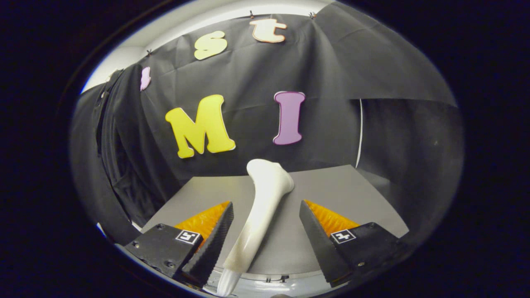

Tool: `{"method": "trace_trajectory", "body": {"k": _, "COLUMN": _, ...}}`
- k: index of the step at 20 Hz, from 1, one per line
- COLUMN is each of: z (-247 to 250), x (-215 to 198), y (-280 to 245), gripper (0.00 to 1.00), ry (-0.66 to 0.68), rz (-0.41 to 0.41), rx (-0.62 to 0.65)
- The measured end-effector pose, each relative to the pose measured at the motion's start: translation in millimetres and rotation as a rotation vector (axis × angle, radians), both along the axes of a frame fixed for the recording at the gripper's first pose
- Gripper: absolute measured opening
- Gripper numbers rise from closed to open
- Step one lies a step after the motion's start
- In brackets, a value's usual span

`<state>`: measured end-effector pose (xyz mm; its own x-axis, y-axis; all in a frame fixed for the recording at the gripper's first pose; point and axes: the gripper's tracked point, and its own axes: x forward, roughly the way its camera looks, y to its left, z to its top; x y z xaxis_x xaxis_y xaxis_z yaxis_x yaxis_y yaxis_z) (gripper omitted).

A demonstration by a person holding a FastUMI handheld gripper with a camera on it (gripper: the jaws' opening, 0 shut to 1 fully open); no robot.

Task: Iron the clothes twice with a garment steamer, once on the left side and once on the right side.

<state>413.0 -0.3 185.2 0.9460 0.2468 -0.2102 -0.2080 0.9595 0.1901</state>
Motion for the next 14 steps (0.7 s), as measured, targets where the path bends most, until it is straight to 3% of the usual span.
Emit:
{"method": "trace_trajectory", "body": {"k": 5, "z": -26, "x": 25, "y": 13, "gripper": 0.9, "ry": 0.097, "rz": 0.052, "rx": 0.063}}
{"method": "trace_trajectory", "body": {"k": 8, "z": -27, "x": 33, "y": 23, "gripper": 0.71, "ry": 0.119, "rz": 0.083, "rx": 0.101}}
{"method": "trace_trajectory", "body": {"k": 10, "z": -31, "x": 33, "y": 24, "gripper": 0.63, "ry": 0.129, "rz": 0.08, "rx": 0.113}}
{"method": "trace_trajectory", "body": {"k": 14, "z": -33, "x": 32, "y": 22, "gripper": 0.58, "ry": 0.154, "rz": 0.096, "rx": 0.173}}
